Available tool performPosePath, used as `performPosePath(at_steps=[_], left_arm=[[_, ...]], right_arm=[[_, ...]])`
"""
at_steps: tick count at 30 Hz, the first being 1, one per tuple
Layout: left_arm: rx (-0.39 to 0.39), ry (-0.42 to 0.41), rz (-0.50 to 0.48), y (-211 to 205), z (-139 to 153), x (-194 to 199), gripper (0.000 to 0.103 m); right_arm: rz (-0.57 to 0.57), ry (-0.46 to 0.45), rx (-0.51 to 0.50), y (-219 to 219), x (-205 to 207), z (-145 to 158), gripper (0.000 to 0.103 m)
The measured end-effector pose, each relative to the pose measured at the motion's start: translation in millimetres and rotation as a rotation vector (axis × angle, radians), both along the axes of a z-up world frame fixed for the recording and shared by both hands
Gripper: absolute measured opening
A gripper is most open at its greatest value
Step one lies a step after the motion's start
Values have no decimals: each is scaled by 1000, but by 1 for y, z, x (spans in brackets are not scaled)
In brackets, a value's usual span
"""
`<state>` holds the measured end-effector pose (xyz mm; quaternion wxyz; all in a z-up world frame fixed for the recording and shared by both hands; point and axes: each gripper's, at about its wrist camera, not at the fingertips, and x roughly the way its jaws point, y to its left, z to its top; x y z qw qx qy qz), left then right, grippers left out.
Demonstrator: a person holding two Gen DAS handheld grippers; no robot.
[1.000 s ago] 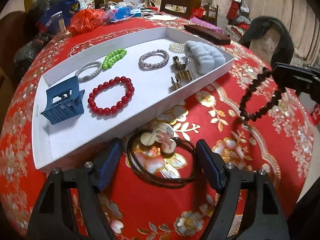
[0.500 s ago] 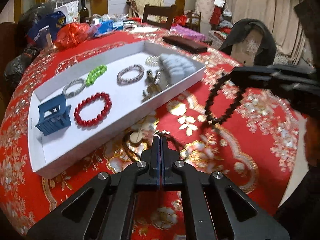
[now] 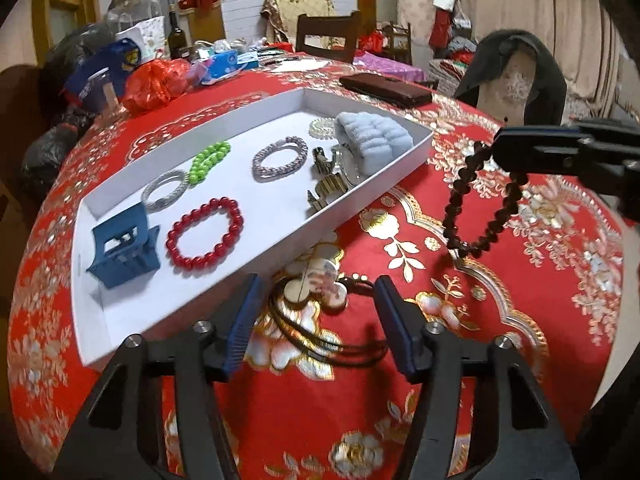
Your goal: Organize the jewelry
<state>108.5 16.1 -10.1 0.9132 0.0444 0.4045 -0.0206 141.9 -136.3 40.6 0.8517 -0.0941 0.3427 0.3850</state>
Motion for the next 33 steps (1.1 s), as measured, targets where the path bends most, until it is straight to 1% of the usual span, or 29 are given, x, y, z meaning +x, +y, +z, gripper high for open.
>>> performPosePath(at_steps=[2, 3, 6, 8, 10, 14, 15, 16, 18, 21, 23, 27, 30, 33], left_arm=[[5, 39, 1, 1, -5, 9, 60], [-22, 63, -3, 5, -8, 14, 60], [-85, 79, 10, 14, -9, 18, 62], [-72, 79, 15, 12, -9, 19, 61], [-73, 72, 28, 12, -9, 18, 36], [-82, 61, 26, 12, -7, 15, 34], [-91, 51, 16, 11, -6, 13, 14], [-110, 57, -2, 9, -4, 11, 13], [-91, 29, -6, 4, 1, 5, 13], [-96, 10, -18, 1, 8, -2, 13], [-113, 6, -26, 2, 12, -5, 13], [-133, -25, -33, 1, 27, -16, 13], [-130, -50, -39, 0, 39, -22, 13], [-134, -55, -32, 2, 43, -25, 13]], right_arm=[[0, 4, -2, 0, 1, -1, 8], [1, 4, -2, 0, 1, -2, 8], [0, 6, -3, 1, 1, -2, 8], [0, 7, -4, 3, 2, -3, 8], [1, 4, -4, 4, 1, -2, 8], [-2, 1, 1, 3, 0, 0, 8], [-3, 0, 2, 3, 0, 0, 8], [-4, -1, 4, 3, 0, 1, 8], [-4, -1, 6, 2, 0, 1, 8], [-4, -2, 8, 1, -1, 2, 8], [-4, -4, 14, 0, -1, 3, 8], [-1, -7, 20, 0, -1, 5, 8], [-1, -6, 21, 2, -1, 6, 8], [2, -6, 26, 2, -2, 8, 8]])
